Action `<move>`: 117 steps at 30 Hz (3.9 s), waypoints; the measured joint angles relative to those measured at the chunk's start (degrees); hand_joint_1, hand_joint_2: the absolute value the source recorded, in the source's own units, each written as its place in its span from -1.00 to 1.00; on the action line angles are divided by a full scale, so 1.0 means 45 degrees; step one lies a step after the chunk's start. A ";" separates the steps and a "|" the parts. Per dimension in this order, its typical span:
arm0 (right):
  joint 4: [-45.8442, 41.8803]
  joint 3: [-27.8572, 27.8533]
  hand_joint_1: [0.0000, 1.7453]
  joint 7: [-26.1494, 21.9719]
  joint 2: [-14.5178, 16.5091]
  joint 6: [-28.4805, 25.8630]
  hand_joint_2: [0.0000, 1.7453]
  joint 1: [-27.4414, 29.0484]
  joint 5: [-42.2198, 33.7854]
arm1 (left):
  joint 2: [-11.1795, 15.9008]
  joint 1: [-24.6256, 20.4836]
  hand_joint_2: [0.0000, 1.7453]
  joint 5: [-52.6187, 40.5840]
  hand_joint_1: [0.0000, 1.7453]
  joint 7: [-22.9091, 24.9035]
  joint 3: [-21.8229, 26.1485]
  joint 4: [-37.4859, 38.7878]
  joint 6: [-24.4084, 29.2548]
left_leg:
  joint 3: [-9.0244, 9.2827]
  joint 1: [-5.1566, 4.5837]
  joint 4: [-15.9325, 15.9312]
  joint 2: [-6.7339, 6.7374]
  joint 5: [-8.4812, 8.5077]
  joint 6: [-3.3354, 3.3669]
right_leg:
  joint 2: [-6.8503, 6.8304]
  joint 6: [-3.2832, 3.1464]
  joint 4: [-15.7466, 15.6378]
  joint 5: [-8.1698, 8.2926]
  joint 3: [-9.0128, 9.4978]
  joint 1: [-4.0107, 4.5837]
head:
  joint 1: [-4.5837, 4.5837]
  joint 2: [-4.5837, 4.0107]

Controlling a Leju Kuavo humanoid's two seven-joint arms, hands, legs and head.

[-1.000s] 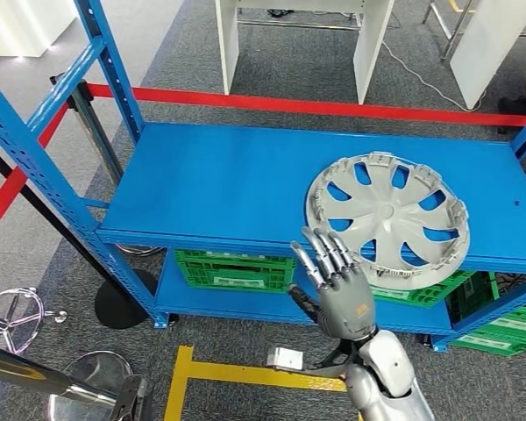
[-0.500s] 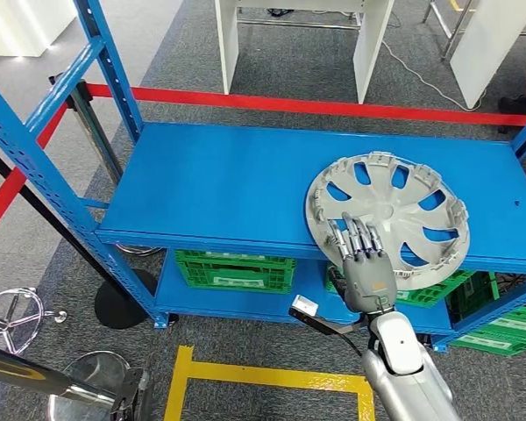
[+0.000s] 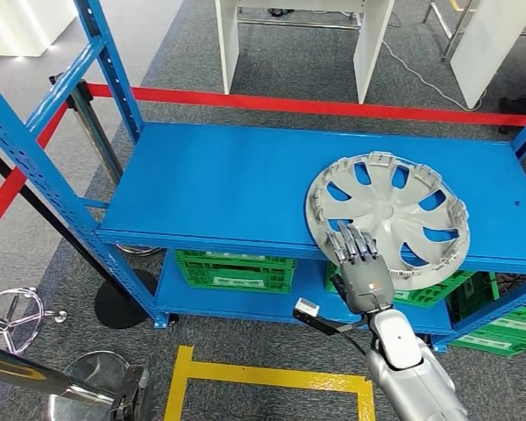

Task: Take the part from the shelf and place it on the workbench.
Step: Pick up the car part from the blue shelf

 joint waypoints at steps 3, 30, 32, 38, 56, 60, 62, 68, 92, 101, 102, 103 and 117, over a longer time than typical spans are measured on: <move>0.0264 0.0044 -1.00 0.0263 -0.0080 0.0000 1.00 -0.0095 -0.0113 | 0.0005 -0.0002 -1.00 0.0006 -1.00 -0.0007 -0.0001 -0.0002 0.0000 | -0.0001 0.0000 0.0000 0.0000 0.0000 0.0000 | 0.0000 0.0000 0.0000 0.0000 -0.0001 0.0000 | 0.0001 0.0000; 0.0561 -0.1118 -1.00 0.0003 -0.0633 -0.0015 1.00 0.0541 -0.0917 | 0.0055 0.0236 -1.00 0.0267 -1.00 -0.0384 0.0007 -0.0034 -0.0192 | -0.0001 -0.0001 0.0001 0.0000 -0.0001 0.0000 | 0.0000 0.0000 -0.0001 0.0000 -0.0002 -0.0001 | 0.0001 0.0000; 0.0606 -0.1194 -1.00 0.0058 -0.0670 -0.0015 1.00 0.0537 -0.0886 | 0.0061 0.0236 -1.00 0.0263 -1.00 -0.0384 0.0007 -0.0036 -0.0202 | -0.0001 -0.0001 0.0002 0.0000 0.0000 0.0000 | 0.0000 0.0000 -0.0001 0.0000 -0.0001 -0.0001 | 0.0001 0.0000; 0.0789 -0.1326 -1.00 0.0216 -0.0701 -0.0015 1.00 0.0466 -0.0698 | 0.0067 0.0235 -1.00 0.0251 -1.00 -0.0384 0.0007 -0.0039 -0.0219 | 0.0000 -0.0001 0.0002 0.0000 0.0000 0.0000 | 0.0000 0.0001 0.0000 0.0001 0.0000 0.0000 | -0.0001 0.0000; 0.1625 -0.1294 -1.00 0.0736 -0.0696 -0.0015 1.00 -0.0436 -0.0406 | 0.0081 0.0219 -1.00 -0.0004 -1.00 -0.0287 -0.0010 -0.0211 -0.0202 | -0.0002 -0.0001 0.0002 0.0000 0.0000 0.0000 | -0.0001 0.0002 0.0002 0.0002 0.0003 -0.0001 | -0.0001 0.0000; 0.1841 -0.1270 -1.00 0.0786 -0.0657 -0.0015 1.00 -0.0604 -0.0364 | 0.0084 0.0209 -1.00 -0.0018 -1.00 -0.0198 -0.0022 -0.0259 -0.0166 | -0.0002 -0.0001 0.0001 0.0000 0.0000 0.0000 | 0.0000 0.0002 0.0002 0.0002 0.0002 0.0000 | -0.0003 0.0000; 0.1939 -0.1254 -1.00 0.0855 -0.0644 -0.0015 1.00 -0.0717 -0.0304 | 0.0085 0.0203 -1.00 -0.0028 -1.00 -0.0164 -0.0025 -0.0285 -0.0158 | -0.0002 -0.0001 0.0001 0.0000 0.0001 0.0001 | -0.0001 0.0002 0.0003 0.0002 0.0002 0.0000 | -0.0002 0.0000; 0.2296 -0.1225 -0.02 0.1094 -0.0642 -0.0015 1.00 -0.1027 -0.0084 | 0.0090 0.0195 -1.00 -0.0041 -1.00 -0.0148 -0.0027 -0.0339 -0.0152 | -0.0002 -0.0002 0.0002 -0.0001 0.0002 0.0002 | -0.0001 0.0003 0.0003 0.0004 0.0002 -0.0001 | -0.0001 0.0000; 0.2839 -0.1245 1.00 0.0958 -0.0642 -0.0015 1.00 -0.1345 -0.0464 | 0.0097 0.0178 -1.00 -0.0102 -1.00 -0.0146 -0.0029 -0.0413 -0.0171 | -0.0001 -0.0001 0.0002 -0.0001 0.0002 0.0002 | -0.0001 0.0003 0.0003 0.0004 0.0002 -0.0001 | 0.0000 0.0000; 0.3186 -0.1347 1.00 0.0242 -0.0642 -0.0024 1.00 -0.1559 -0.0878 | 0.0117 0.0177 -1.00 -0.0039 -1.00 -0.0143 -0.0032 -0.0470 -0.0221 | 0.0000 -0.0001 0.0003 -0.0001 0.0003 0.0003 | 0.0000 0.0006 0.0003 0.0007 0.0002 0.0000 | -0.0001 0.0000; 0.3173 -0.1371 1.00 0.0143 -0.0642 -0.0025 1.00 -0.1550 -0.0894 | 0.0118 0.0177 -1.00 -0.0039 -1.00 -0.0145 -0.0032 -0.0475 -0.0220 | 0.0000 -0.0001 0.0003 -0.0001 0.0003 0.0003 | -0.0001 0.0006 0.0003 0.0006 0.0001 0.0000 | -0.0001 0.0000; 0.3110 -0.1412 1.00 0.0017 -0.0641 -0.0027 1.00 -0.1516 -0.0895 | 0.0119 0.0176 -1.00 -0.0038 -1.00 -0.0144 -0.0032 -0.0481 -0.0219 | -0.0001 -0.0001 0.0003 -0.0001 0.0003 0.0003 | -0.0001 0.0006 0.0003 0.0006 0.0001 0.0000 | -0.0001 0.0000; 0.1061 -0.2241 1.00 -0.1190 -0.0420 -0.0029 1.00 -0.0667 -0.0922 | 0.0115 0.0144 -1.00 0.0005 -1.00 -0.0146 -0.0032 -0.0520 -0.0219 | -0.0006 -0.0001 0.0002 -0.0002 0.0003 0.0003 | -0.0002 0.0006 0.0005 0.0006 -0.0003 0.0000 | -0.0001 0.0000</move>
